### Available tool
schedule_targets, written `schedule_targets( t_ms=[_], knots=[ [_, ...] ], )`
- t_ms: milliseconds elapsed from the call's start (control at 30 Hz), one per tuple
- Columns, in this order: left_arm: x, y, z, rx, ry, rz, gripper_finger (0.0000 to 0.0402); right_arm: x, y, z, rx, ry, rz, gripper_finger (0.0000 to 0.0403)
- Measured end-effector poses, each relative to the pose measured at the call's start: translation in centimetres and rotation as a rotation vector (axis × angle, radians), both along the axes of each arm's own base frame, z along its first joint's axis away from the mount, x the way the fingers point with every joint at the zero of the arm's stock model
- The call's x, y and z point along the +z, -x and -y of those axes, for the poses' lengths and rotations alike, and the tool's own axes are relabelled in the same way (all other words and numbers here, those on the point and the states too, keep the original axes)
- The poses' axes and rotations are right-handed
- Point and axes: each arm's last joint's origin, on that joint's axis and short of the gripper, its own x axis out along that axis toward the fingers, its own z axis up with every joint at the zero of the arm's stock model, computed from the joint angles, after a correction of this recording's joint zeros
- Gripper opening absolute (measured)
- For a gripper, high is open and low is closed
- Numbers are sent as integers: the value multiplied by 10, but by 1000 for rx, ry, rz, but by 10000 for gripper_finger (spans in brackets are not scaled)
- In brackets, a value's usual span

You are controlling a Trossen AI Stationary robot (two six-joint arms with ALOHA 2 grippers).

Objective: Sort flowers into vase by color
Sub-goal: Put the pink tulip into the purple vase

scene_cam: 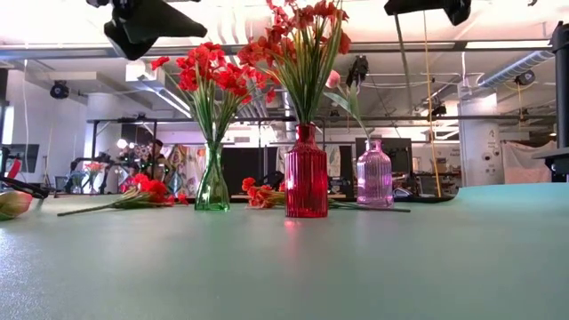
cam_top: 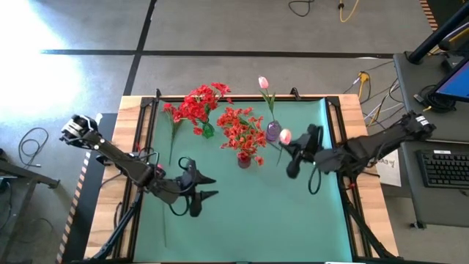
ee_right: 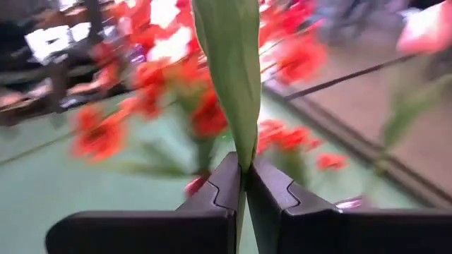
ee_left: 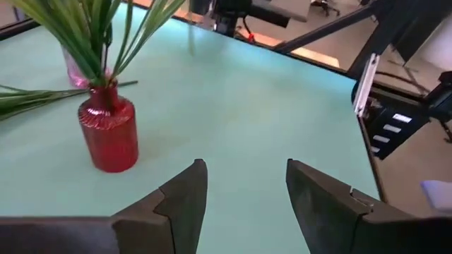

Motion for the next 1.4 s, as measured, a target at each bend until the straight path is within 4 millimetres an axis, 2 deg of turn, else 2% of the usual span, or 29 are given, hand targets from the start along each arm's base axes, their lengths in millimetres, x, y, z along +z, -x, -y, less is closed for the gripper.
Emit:
schedule_targets(
  t_ms=[167, 367, 633, 1067, 1300, 1400],
  knots=[
    [2, 2, -3, 31, -19, 1, 176, 12, 1, 32, -125, 52, 42, 13],
    [0, 2, -3, 44, -32, -6, 175, 20, -8, 73, -235, 79, 104, 13],
    [-3, 1, -3, 44, -45, -27, 175, 15, -12, 117, -301, 67, 83, 13],
    [-4, 2, -4, 55, -60, -36, 175, -2, -25, 134, -341, 70, -8, 13],
    [-4, 2, -4, 56, -60, -36, 175, -7, -28, 136, -355, 46, -10, 14],
    [-4, 2, -4, 57, -61, -37, 175, -7, -28, 136, -361, 32, 1, 27]
  ],
)
